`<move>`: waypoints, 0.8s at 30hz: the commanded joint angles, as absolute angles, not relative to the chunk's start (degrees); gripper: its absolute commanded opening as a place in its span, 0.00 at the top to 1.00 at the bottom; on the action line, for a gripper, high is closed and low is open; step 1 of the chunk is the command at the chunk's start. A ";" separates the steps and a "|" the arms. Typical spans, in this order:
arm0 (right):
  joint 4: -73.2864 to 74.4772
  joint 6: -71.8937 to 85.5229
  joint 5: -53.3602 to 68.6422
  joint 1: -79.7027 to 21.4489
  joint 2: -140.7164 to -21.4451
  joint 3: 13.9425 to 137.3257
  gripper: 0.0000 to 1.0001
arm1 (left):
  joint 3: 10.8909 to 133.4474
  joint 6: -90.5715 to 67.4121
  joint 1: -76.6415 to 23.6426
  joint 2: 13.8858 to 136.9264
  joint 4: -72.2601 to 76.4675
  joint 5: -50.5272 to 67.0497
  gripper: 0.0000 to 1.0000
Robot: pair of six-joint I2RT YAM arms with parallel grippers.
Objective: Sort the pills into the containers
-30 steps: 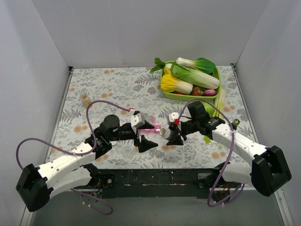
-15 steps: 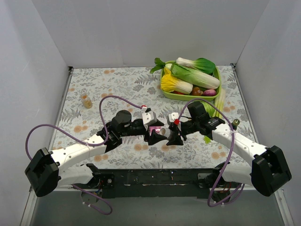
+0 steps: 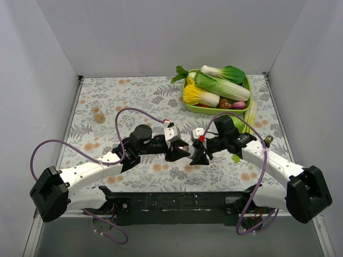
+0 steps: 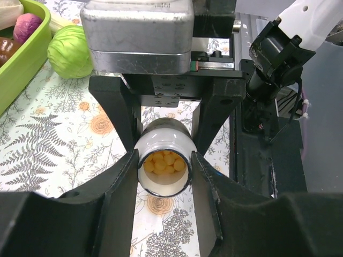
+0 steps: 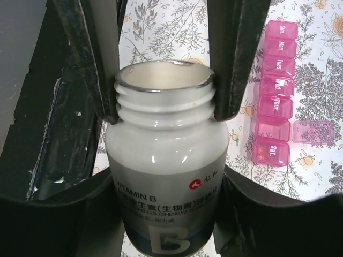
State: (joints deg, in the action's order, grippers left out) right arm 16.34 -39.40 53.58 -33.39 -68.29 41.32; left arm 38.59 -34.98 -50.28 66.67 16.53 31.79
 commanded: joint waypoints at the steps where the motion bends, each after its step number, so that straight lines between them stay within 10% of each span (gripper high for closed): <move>1: 14.59 -38.67 55.28 -33.31 -67.94 41.13 0.84 | 40.08 -36.91 -50.62 65.74 14.77 31.73 1.00; 10: 13.27 -36.22 58.00 -32.34 -66.80 40.96 0.32 | 33.50 -48.16 -50.62 59.95 20.38 25.06 1.00; 24: 5.19 -25.50 65.12 -30.32 -66.97 39.64 0.22 | 31.99 -52.21 -50.62 58.80 24.43 21.62 1.00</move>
